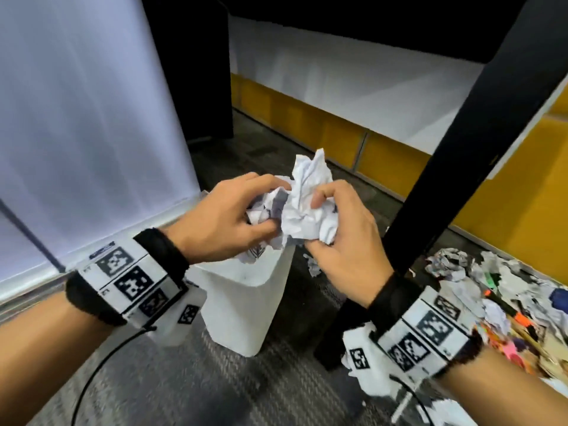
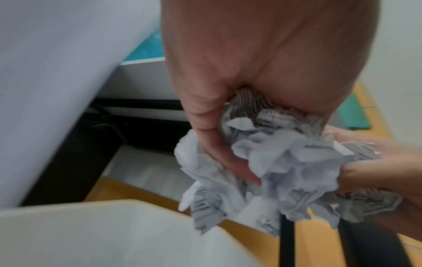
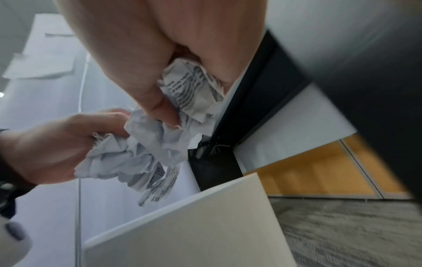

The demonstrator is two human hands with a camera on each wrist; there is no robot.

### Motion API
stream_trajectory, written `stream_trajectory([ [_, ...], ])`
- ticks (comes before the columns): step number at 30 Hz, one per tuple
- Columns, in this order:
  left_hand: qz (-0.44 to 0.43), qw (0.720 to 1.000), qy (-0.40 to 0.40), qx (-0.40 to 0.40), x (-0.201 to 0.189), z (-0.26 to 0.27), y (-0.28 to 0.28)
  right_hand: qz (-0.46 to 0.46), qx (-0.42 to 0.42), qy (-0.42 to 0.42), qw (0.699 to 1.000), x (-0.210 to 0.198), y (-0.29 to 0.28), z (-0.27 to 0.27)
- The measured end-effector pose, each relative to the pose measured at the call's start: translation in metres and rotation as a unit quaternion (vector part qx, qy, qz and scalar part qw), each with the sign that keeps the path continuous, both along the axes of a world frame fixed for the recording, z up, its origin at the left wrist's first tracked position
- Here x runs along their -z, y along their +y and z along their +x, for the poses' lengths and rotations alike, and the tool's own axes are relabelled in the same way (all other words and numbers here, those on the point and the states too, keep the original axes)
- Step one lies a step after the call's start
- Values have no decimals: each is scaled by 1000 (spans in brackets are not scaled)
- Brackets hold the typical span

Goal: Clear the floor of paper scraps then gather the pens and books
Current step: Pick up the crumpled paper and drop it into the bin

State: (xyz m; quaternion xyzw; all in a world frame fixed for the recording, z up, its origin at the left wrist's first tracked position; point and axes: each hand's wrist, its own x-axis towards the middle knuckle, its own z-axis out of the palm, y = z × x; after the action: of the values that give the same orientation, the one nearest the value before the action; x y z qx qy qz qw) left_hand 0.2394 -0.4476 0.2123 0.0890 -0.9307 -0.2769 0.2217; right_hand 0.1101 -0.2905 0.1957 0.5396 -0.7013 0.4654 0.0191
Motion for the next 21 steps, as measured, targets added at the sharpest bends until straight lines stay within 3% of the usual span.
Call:
stream_trajectory([
  [4, 86, 992, -91, -26, 30, 4, -41, 105, 28, -48, 993, 18, -62, 2],
  [8, 154, 966, -195, -73, 50, 2, -58, 213, -49, -168, 961, 35, -92, 3],
  [13, 13, 962, -255, -100, 68, 1, -60, 355, -42, 16, 934, 50, -103, -5],
  [15, -61, 952, -261, -146, 70, 2, -55, 359, -41, 21, 932, 47, -101, -7],
  [17, -109, 950, -237, -173, 69, 4, -49, 310, -21, 18, 950, 41, -95, -7],
  [21, -117, 967, -147, -170, 55, 7, -25, 187, 36, 24, 981, 35, -56, -14],
])
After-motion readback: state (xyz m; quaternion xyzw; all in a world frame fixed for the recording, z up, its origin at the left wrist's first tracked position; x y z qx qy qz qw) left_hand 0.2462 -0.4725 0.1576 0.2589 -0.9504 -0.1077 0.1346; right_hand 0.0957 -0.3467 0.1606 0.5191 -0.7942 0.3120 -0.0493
